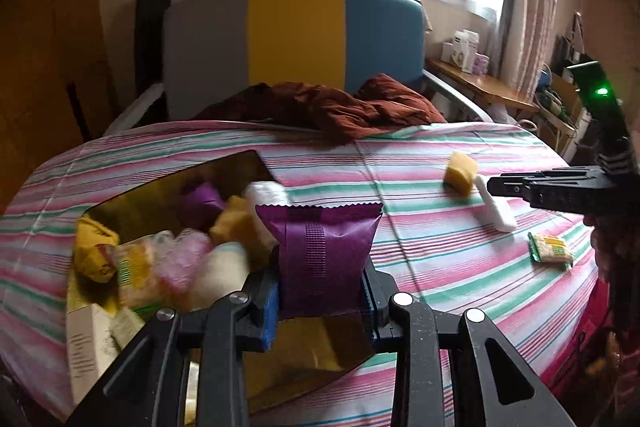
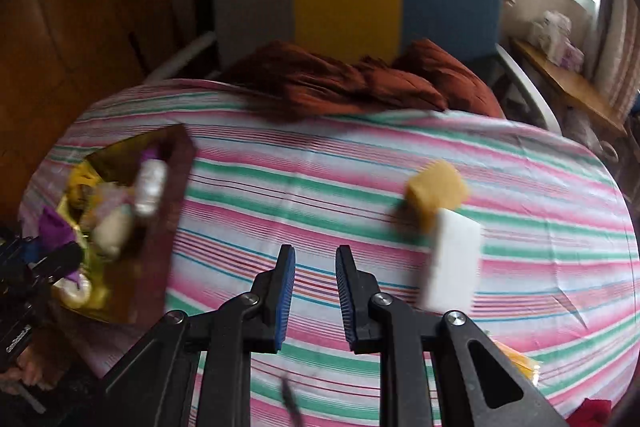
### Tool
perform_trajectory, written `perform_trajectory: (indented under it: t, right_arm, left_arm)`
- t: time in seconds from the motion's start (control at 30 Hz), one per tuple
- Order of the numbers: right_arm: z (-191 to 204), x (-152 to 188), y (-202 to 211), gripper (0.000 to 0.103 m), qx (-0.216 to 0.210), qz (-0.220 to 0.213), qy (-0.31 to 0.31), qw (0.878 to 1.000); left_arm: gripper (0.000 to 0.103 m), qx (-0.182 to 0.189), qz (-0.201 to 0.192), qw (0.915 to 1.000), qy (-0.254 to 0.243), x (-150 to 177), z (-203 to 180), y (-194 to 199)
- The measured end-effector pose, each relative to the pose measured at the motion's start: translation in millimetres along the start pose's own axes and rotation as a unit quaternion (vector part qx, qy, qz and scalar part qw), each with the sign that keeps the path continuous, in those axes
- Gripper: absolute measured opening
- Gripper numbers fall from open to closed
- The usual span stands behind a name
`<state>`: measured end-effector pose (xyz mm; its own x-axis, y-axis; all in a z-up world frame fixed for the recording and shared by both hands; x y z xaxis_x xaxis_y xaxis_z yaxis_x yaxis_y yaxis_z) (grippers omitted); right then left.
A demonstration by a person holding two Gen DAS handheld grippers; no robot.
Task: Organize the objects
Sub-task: 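Carry the purple packet and white foam block over the gold tray with both tools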
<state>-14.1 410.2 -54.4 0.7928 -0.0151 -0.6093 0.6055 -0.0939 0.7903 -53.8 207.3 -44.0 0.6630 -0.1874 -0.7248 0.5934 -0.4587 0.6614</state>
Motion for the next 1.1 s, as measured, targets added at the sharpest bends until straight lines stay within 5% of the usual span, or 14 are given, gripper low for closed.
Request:
perform_trajectory:
  t: [0.1, 0.37, 0.47, 0.6, 0.93, 1.0, 1.1]
  right_arm:
    - [-10.4, -2.6, 6.5, 0.020, 0.004, -0.006, -0.024, 1.000]
    - [-117.8, 44.1, 11.9, 0.021, 0.071, 0.041, -0.154, 0.985]
    - [-134.6, 65.0, -7.6, 0.051, 0.044, 0.070, -0.206, 0.975]
    - [-137.8, 68.4, -38.3, 0.069, 0.041, 0.081, -0.235, 0.968]
    - [-144.0, 57.3, -102.2, 0.070, 0.052, 0.139, -0.202, 0.968]
    - [-141.6, 61.3, -107.0, 0.056, 0.043, 0.147, -0.200, 0.968]
    - [-135.4, 61.1, -99.9, 0.056, 0.069, 0.150, -0.174, 0.971]
  left_arm:
    - [0.033, -0.010, -0.005, 0.9998, 0.015, -1.1, 18.3, 5.8]
    - [0.033, -0.015, -0.009, 0.9987, 0.047, 2.6, 48.2, 13.7]
    - [0.033, -0.014, -0.004, 0.9985, 0.052, 3.4, 49.7, 11.0]
    - [0.033, -0.012, 0.001, 0.9988, 0.049, 5.0, 45.3, 7.8]
    - [0.033, -0.022, 0.013, 0.9985, 0.048, 7.5, 48.8, 0.0]
    - [0.033, -0.024, 0.014, 0.9985, 0.047, 7.5, 49.7, -1.2]
    - [0.033, -0.028, 0.013, 0.9984, 0.048, 6.8, 52.5, -0.9]
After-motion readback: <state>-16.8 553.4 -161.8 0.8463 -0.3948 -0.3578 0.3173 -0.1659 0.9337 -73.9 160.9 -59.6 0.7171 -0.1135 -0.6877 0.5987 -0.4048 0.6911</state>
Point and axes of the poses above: each gripper's, at about its wrist camera, not at the fingertips, and y roughly against the way its jaws point, z to its left, x to its underside, the point moved 5 cm from there along -y, roughly the way its jaws point, and after that the axes turned 11 degrees about y, right-handed, at the moved point
